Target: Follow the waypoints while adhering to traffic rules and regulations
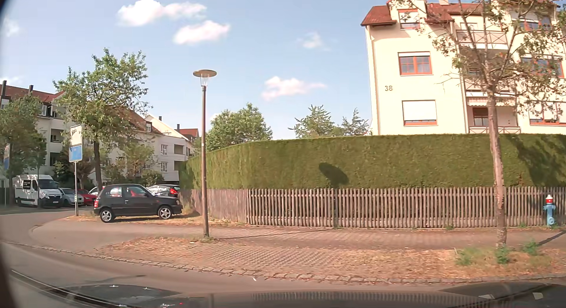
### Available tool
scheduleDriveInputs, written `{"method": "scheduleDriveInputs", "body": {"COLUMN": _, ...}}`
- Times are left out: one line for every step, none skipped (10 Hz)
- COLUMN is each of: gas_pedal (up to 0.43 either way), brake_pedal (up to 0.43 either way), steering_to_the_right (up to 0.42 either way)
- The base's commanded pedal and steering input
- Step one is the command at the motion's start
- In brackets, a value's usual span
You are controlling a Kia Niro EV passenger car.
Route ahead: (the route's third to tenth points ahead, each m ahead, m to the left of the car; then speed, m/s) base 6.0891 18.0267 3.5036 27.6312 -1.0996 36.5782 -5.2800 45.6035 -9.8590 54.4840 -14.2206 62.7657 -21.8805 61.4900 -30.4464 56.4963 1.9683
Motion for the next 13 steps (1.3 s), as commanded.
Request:
{"method": "scheduleDriveInputs", "body": {"gas_pedal": 0.118, "brake_pedal": 0.012, "steering_to_the_right": -0.795}}
{"method": "scheduleDriveInputs", "body": {"gas_pedal": 0.118, "brake_pedal": 0.012, "steering_to_the_right": -0.792}}
{"method": "scheduleDriveInputs", "body": {"gas_pedal": 0.118, "brake_pedal": 0.012, "steering_to_the_right": -0.788}}
{"method": "scheduleDriveInputs", "body": {"gas_pedal": 0.118, "brake_pedal": 0.012, "steering_to_the_right": -0.786}}
{"method": "scheduleDriveInputs", "body": {"gas_pedal": 0.118, "brake_pedal": 0.012, "steering_to_the_right": -0.783}}
{"method": "scheduleDriveInputs", "body": {"gas_pedal": 0.118, "brake_pedal": 0.012, "steering_to_the_right": -0.779}}
{"method": "scheduleDriveInputs", "body": {"gas_pedal": 0.118, "brake_pedal": 0.012, "steering_to_the_right": -0.768}}
{"method": "scheduleDriveInputs", "body": {"gas_pedal": 0.118, "brake_pedal": 0.018, "steering_to_the_right": -0.755}}
{"method": "scheduleDriveInputs", "body": {"gas_pedal": 0.118, "brake_pedal": 0.012, "steering_to_the_right": -0.747}}
{"method": "scheduleDriveInputs", "body": {"gas_pedal": 0.118, "brake_pedal": 0.012, "steering_to_the_right": -0.739}}
{"method": "scheduleDriveInputs", "body": {"gas_pedal": 0.118, "brake_pedal": 0.018, "steering_to_the_right": -0.730}}
{"method": "scheduleDriveInputs", "body": {"gas_pedal": 0.118, "brake_pedal": 0.012, "steering_to_the_right": -0.723}}
{"method": "scheduleDriveInputs", "body": {"gas_pedal": 0.118, "brake_pedal": 0.012, "steering_to_the_right": -0.723}}
